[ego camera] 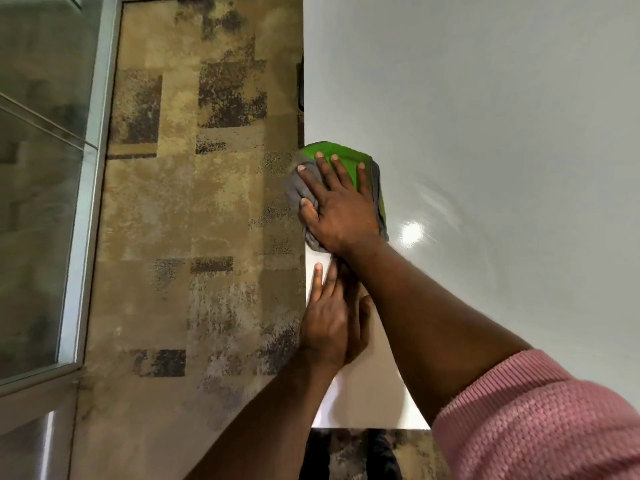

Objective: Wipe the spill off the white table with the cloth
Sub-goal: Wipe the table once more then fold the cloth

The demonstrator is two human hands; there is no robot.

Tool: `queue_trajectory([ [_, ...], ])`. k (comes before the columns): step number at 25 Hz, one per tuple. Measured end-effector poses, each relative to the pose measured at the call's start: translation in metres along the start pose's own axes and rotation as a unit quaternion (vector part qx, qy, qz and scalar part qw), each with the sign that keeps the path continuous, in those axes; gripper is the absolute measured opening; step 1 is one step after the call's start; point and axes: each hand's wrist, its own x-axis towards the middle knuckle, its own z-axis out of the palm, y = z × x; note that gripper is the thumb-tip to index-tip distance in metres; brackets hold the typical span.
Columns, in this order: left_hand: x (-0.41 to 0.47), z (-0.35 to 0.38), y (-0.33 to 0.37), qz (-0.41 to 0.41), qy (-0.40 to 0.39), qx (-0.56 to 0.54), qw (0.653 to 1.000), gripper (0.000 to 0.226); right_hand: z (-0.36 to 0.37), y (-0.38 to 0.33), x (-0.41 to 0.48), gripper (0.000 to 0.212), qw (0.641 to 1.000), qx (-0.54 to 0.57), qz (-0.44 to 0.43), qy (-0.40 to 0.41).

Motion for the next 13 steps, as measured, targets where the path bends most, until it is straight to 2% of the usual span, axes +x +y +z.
queue_trajectory([
  [2, -0.004, 0.000, 0.005, 0.008, 0.052, -0.048, 0.997, 0.067, -0.003, 0.015, -0.023, 0.063, 0.999, 0.022, 0.043, 0.020],
  [5, -0.010, 0.002, 0.010, 0.012, 0.104, -0.131, 0.986, 0.052, -0.010, 0.042, -0.072, 0.061, 0.995, 0.025, 0.087, 0.045],
  [10, -0.017, 0.006, 0.013, -0.015, 0.166, -0.176, 0.970, 0.039, -0.005, 0.054, -0.158, 0.062, 0.990, 0.017, 0.122, 0.065],
  [13, -0.018, 0.002, 0.018, -0.002, 0.162, -0.185, 0.969, 0.050, 0.003, 0.043, -0.215, 0.064, 0.991, 0.013, 0.112, 0.066],
])
